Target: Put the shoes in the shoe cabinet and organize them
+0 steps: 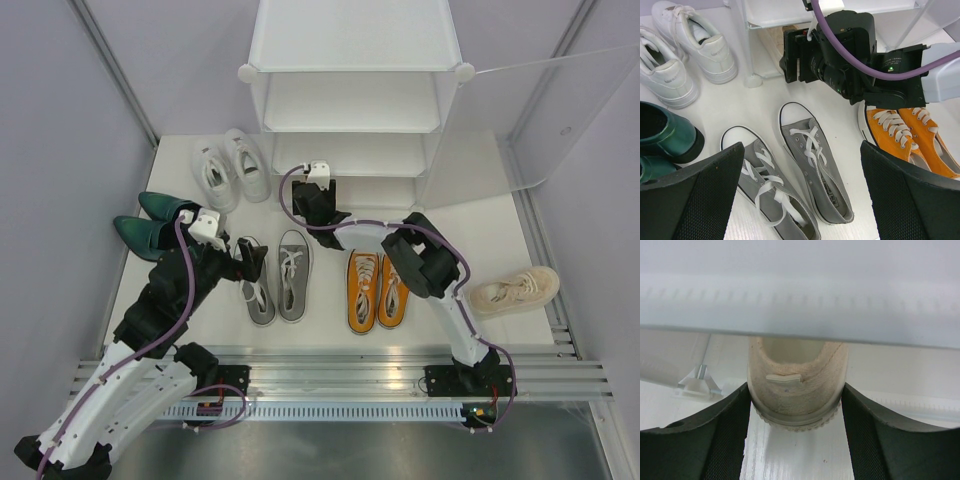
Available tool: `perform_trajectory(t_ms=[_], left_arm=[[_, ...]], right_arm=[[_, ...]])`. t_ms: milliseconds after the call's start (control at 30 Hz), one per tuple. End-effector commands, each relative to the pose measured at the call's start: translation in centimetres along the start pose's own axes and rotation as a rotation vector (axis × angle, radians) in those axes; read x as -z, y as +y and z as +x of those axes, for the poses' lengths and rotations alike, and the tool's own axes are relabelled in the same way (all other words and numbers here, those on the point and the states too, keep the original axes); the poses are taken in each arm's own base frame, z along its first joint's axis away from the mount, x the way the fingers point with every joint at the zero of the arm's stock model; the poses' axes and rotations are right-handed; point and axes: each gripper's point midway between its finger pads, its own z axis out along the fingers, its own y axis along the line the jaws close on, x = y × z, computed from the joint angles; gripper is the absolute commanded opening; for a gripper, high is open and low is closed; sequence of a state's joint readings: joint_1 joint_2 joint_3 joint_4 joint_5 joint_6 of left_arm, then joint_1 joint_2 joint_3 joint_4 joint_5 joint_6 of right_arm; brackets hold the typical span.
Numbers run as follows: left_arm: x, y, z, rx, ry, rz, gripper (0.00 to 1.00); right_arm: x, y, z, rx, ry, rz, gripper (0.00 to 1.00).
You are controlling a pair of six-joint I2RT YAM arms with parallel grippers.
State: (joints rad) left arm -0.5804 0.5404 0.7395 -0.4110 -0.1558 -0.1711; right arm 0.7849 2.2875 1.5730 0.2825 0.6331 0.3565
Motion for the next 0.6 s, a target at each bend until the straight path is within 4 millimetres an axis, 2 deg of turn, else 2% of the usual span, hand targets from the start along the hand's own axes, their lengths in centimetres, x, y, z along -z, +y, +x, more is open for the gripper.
perform_trajectory(t_ms=[0, 200, 567], left_arm=[[0.6, -0.3, -2.2, -0.015, -0.060, 0.013, 1.00], [0.6, -0.5, -2.2, -0.014, -0.060, 0.022, 1.00], [0.5, -0.6, -2.2, -0.014, -0.058, 0.027, 1.00]], right_arm=[[-0.9, 1.7, -4.5, -0.073, -0.124, -0.032, 0.15], [-1.1, 3.1, -4.5, -0.059, -0.132, -0.107, 0.08], [-2.1, 4.7, -4.1, -0.030, -0.132, -0.165, 0.06]])
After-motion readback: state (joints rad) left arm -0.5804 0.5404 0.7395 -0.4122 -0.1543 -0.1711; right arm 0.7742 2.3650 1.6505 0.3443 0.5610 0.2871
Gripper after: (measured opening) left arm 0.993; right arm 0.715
